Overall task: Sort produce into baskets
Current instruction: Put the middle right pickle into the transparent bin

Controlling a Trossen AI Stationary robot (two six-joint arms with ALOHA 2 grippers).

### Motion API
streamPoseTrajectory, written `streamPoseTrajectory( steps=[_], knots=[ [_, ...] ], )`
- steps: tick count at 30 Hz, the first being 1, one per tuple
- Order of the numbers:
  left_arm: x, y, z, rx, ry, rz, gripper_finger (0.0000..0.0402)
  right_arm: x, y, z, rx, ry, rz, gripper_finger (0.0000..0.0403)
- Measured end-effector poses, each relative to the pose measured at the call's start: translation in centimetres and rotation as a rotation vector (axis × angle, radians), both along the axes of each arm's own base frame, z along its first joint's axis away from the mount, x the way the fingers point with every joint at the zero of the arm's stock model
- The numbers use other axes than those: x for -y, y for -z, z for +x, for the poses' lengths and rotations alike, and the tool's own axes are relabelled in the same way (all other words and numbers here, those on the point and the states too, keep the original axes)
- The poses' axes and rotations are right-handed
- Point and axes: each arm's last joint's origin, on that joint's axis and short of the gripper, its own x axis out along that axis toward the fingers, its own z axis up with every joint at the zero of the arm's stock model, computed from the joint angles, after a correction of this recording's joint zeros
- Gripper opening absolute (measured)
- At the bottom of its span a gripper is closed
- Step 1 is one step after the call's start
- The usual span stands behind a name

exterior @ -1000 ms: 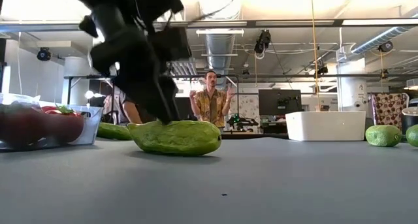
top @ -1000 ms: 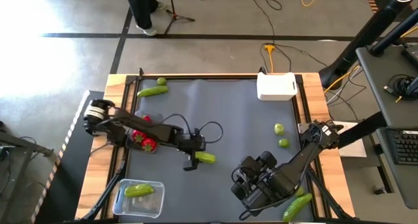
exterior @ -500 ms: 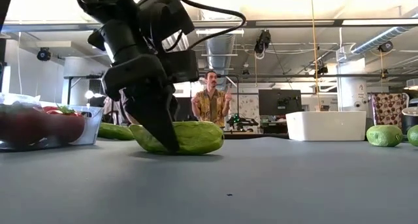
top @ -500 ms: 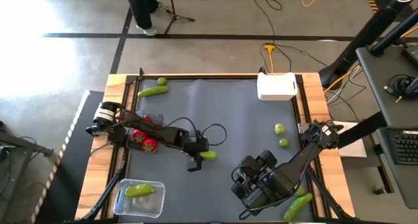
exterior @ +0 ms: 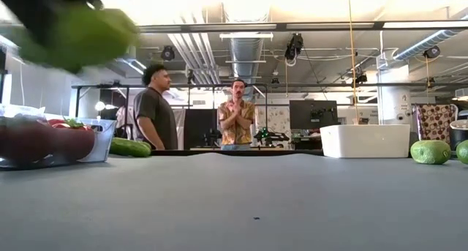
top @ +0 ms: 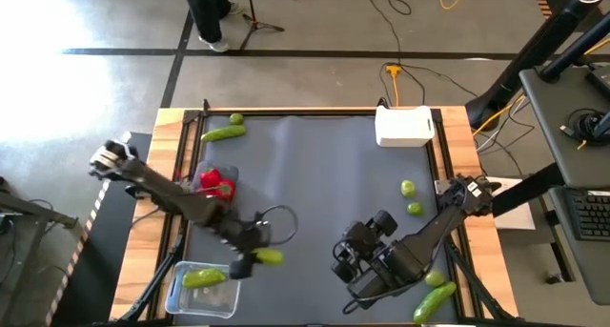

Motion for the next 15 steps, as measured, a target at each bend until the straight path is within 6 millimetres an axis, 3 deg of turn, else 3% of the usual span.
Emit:
streamPoseTrajectory(
  steps=[6,11,15],
  knots=[
    [4.3,-2.2,-6.8,-0.108,0.093,-0.065,0.0155,2.1,0.0,1.9,0.019,-0.009,-0.08,0.0292],
    [7.6,-1.7,-10.8,-0.188,0.087,-0.068,0.0162,3.8,0.3,3.8,0.038,-0.029,-0.085,0.0292],
    [9.1,-1.0,-12.8,-0.219,0.047,-0.05,0.0162,4.5,0.8,5.2,0.067,-0.063,-0.083,0.0292]
  ],
)
